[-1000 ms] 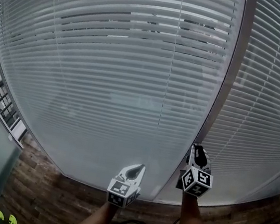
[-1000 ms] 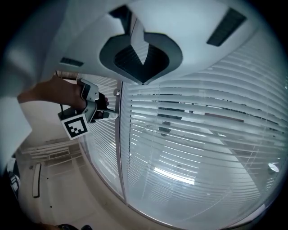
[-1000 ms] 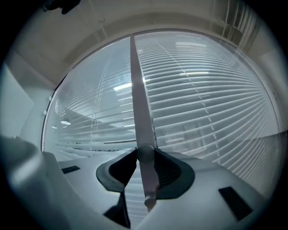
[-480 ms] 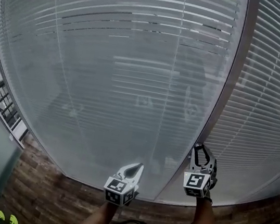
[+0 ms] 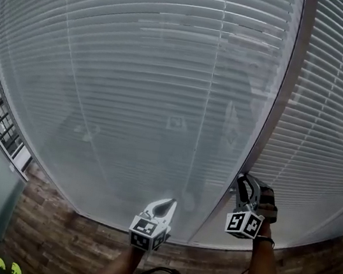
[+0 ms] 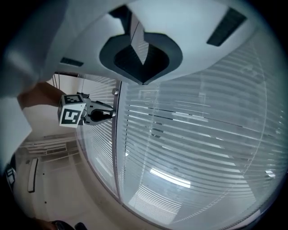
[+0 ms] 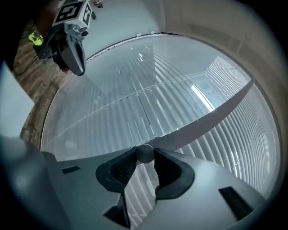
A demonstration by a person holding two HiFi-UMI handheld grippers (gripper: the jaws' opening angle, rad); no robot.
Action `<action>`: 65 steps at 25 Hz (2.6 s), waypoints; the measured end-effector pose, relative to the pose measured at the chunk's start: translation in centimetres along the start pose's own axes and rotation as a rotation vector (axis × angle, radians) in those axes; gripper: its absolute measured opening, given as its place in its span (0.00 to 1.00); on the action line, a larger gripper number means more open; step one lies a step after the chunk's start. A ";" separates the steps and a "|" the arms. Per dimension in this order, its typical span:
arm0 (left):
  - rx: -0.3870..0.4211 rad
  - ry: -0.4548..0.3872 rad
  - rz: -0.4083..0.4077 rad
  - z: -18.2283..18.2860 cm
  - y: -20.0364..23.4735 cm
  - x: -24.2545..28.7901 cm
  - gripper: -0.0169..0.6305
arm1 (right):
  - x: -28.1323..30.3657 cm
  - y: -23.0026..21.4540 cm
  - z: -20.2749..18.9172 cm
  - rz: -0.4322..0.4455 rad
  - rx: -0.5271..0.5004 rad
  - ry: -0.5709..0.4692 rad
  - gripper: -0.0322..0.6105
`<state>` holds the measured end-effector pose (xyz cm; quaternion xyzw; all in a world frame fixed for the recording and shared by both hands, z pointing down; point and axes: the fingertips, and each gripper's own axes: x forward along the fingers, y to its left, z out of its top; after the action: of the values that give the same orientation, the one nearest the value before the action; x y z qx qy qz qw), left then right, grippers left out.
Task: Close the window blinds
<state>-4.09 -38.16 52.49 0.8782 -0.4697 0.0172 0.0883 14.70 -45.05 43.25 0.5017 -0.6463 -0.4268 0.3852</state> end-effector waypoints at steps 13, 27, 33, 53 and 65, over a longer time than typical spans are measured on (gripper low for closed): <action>-0.018 0.014 -0.008 -0.4 -0.3 0.3 0.02 | -1.1 -1.2 0.8 -0.123 0.832 -0.119 0.27; -0.023 0.009 0.031 0.0 0.1 -0.4 0.02 | -0.2 -1.3 -2.0 -0.124 1.645 -0.190 0.25; -0.007 0.021 0.020 -0.9 0.2 -0.5 0.02 | -0.2 -1.2 -1.6 -0.113 1.348 -0.124 0.25; 0.042 0.057 0.026 -1.3 -0.7 -0.2 0.02 | 0.1 -0.2 0.0 -0.057 0.090 0.031 0.25; 0.013 0.048 0.040 -0.8 -1.4 -0.1 0.02 | -1.7 0.1 -0.7 -0.120 0.306 -0.022 0.25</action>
<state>-2.99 -37.17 53.07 0.8686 -0.4847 0.0431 0.0933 15.66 -43.48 43.42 0.5873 -0.6769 -0.3511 0.2712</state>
